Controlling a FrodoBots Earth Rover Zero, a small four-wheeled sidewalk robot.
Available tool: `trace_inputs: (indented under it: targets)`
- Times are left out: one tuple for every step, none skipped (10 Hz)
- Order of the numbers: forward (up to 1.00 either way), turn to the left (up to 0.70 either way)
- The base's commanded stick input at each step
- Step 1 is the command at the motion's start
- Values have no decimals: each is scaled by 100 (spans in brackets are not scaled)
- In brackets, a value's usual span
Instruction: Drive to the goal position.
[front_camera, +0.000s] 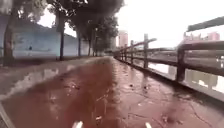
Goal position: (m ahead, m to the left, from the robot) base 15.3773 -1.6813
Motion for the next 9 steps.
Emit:
trace_inputs:
  targets:
    - [50, 0]
    - [50, 0]
    - [50, 0]
    - [50, 0]
    - [50, 0]
    - [50, 0]
    - [50, 0]
    - [50, 0]
    - [50, 0]
